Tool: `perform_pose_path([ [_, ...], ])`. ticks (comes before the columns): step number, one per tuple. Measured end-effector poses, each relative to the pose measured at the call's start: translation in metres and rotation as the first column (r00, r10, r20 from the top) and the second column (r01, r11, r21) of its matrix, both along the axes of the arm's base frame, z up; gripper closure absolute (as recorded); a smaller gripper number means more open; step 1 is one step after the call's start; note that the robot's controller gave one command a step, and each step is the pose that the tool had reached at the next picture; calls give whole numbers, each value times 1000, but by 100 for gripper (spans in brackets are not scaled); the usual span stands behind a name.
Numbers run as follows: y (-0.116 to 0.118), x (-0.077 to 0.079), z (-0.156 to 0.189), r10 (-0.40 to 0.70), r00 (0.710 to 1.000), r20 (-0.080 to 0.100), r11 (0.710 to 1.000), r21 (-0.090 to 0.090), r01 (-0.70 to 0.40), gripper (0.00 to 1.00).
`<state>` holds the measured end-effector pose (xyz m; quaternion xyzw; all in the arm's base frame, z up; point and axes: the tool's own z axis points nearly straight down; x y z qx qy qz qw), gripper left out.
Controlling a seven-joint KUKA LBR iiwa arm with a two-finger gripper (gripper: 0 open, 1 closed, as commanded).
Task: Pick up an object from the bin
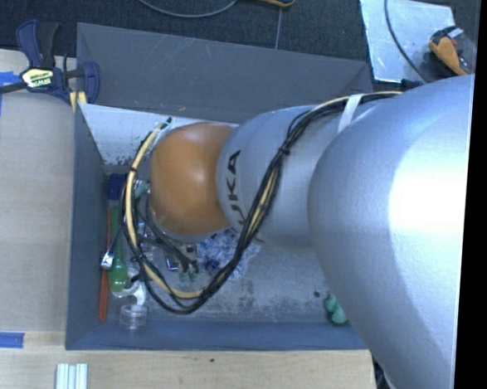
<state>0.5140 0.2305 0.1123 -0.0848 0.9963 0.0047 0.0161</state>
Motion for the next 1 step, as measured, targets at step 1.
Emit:
perform_pose_path([
  [1, -8, -20, -25, 229, 973, 1, 973, -9, -229, 100],
])
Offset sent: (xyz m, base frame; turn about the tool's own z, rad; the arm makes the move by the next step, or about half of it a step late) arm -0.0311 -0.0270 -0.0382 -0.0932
